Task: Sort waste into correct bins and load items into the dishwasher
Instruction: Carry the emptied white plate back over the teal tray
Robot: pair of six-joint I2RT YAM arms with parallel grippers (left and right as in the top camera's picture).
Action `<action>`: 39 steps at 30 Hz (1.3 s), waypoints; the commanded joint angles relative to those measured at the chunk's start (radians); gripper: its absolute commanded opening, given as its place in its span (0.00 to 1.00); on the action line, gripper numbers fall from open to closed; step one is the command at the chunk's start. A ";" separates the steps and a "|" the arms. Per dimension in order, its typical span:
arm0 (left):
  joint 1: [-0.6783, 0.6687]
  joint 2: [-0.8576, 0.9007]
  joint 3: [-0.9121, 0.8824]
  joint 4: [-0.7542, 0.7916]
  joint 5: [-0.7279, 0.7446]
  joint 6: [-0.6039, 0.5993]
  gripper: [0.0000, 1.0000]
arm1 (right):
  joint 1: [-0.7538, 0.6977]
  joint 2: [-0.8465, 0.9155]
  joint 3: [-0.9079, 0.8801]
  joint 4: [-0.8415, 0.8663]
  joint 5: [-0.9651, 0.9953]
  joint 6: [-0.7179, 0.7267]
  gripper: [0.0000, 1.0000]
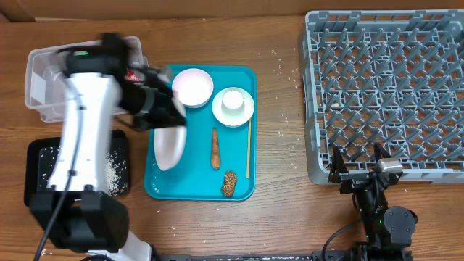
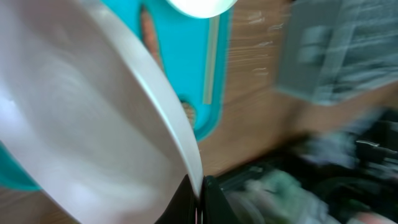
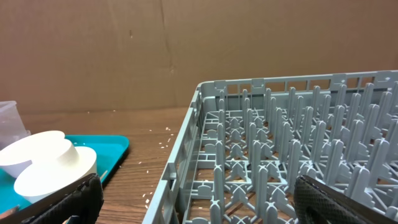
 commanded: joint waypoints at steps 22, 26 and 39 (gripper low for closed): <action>-0.492 -0.012 -0.369 0.392 -0.597 -0.524 0.04 | -0.006 -0.001 -0.010 0.004 0.009 -0.004 1.00; -0.493 -0.012 -0.436 0.484 -0.597 -0.513 0.04 | -0.005 -0.001 -0.010 0.004 0.009 -0.003 1.00; -0.496 -0.008 -0.547 0.648 -0.641 -0.513 0.04 | -0.006 -0.001 -0.010 0.005 0.009 -0.003 1.00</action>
